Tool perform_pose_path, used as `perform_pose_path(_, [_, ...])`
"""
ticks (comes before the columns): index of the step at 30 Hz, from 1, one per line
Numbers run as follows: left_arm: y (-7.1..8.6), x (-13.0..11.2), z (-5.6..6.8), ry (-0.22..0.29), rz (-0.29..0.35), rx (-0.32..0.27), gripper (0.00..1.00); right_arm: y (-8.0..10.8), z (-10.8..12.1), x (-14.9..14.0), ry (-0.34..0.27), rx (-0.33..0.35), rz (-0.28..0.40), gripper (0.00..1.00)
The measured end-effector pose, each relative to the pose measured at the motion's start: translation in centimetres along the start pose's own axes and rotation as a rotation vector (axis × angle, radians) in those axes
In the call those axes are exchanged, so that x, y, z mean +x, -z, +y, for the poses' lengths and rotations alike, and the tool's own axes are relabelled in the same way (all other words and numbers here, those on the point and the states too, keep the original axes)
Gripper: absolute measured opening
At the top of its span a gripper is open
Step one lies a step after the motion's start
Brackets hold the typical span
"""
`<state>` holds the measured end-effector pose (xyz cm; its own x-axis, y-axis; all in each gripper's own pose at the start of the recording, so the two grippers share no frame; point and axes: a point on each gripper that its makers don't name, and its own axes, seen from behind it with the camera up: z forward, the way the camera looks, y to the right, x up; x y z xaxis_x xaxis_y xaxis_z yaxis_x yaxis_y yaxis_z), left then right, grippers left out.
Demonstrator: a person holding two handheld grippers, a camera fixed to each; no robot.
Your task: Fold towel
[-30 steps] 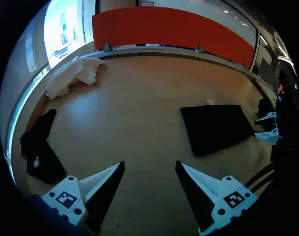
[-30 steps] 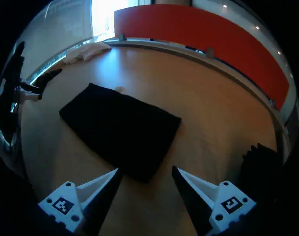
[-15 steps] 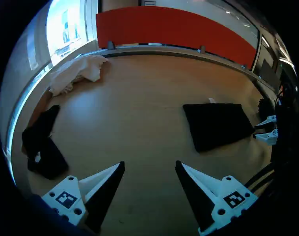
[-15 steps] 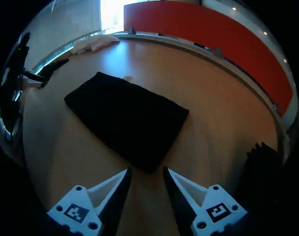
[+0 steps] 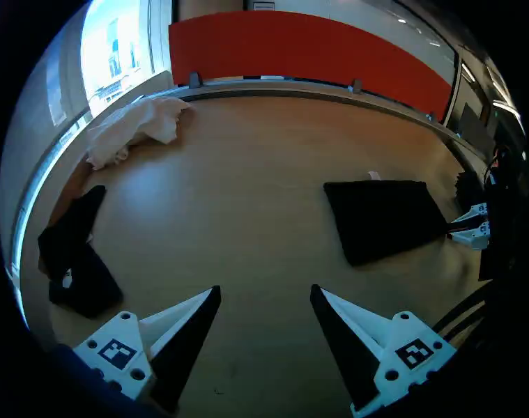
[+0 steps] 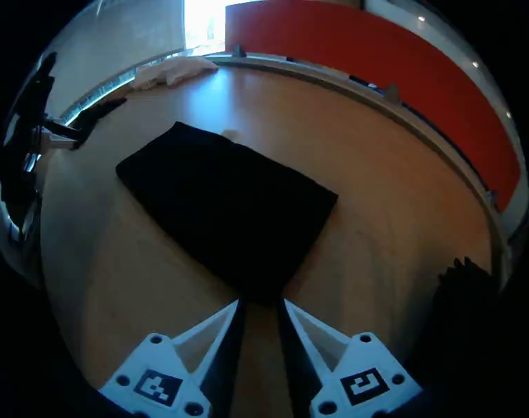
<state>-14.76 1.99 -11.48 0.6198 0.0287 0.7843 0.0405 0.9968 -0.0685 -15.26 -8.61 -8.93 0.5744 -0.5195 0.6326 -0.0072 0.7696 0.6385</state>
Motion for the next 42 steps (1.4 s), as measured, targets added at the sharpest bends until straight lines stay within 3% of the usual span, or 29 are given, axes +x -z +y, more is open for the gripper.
perform_pose_path(5, [0.0,-0.1,-0.2,-0.001,-0.003,0.001,0.95,0.0,-0.1,0.1,0.002,0.004,0.004,0.22])
perform_pose_path(13, [-0.1,-0.3,-0.2,-0.003,-0.007,0.0,0.96,0.2,-0.6,0.2,-0.003,0.019,0.011,0.04])
perform_pose_path(30, [0.0,-0.3,-0.2,0.001,-0.002,-0.004,0.95,0.9,-1.6,1.3,0.012,0.03,0.027,0.02])
perform_pose_path(42, [0.4,-0.7,-0.5,0.005,-0.002,-0.004,0.96,2.2,-1.7,4.9,0.038,0.014,0.087,0.02])
